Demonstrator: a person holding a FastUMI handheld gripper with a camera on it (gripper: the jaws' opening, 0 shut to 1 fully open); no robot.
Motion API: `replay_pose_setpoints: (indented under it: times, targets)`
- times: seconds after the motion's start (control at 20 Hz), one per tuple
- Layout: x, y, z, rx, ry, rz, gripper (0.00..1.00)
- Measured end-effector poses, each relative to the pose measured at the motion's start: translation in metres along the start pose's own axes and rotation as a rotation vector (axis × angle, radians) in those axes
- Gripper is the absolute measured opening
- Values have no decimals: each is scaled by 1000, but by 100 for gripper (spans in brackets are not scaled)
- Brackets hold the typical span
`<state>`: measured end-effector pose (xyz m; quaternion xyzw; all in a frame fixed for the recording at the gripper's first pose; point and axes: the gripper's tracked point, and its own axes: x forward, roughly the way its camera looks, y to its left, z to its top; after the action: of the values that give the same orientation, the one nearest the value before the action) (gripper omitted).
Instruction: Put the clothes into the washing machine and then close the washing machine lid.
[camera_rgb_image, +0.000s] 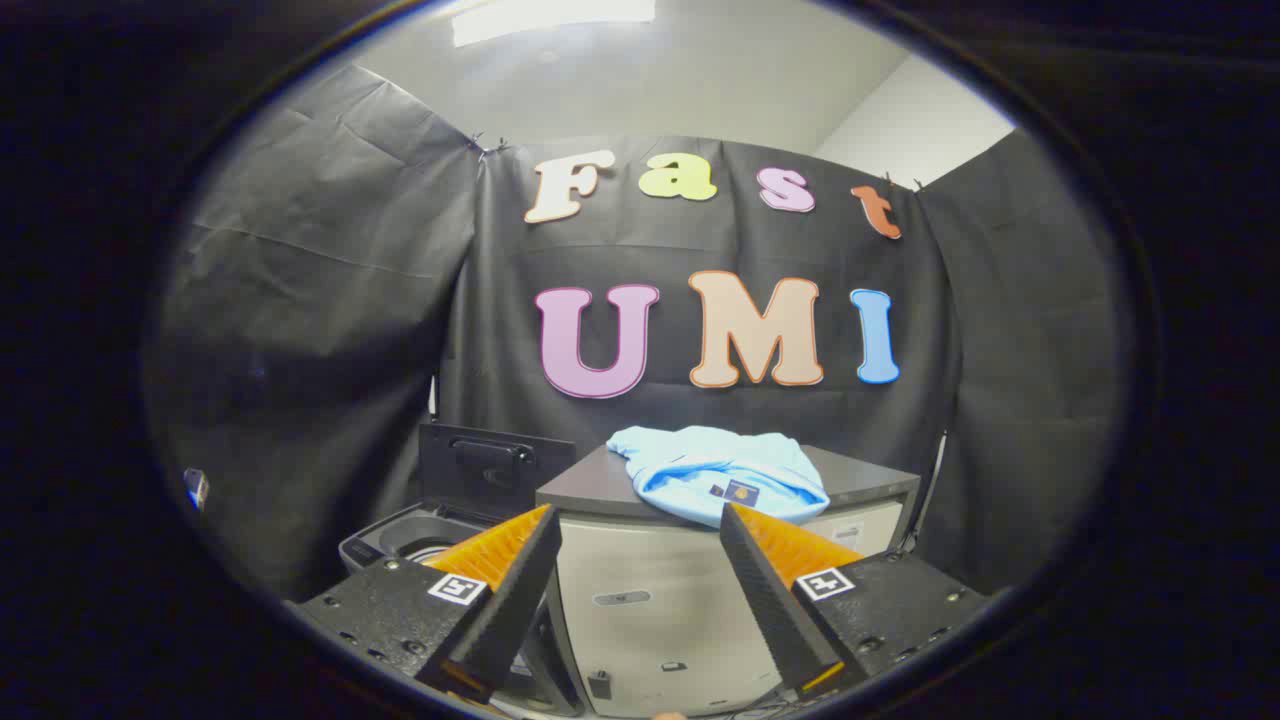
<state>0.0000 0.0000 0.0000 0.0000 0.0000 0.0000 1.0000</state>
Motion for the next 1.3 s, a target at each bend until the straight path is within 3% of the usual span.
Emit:
replay_pose_setpoints:
  times: [1.3]
  targets:
    - [-10, -10, -2, -14, -1, -25, 97]
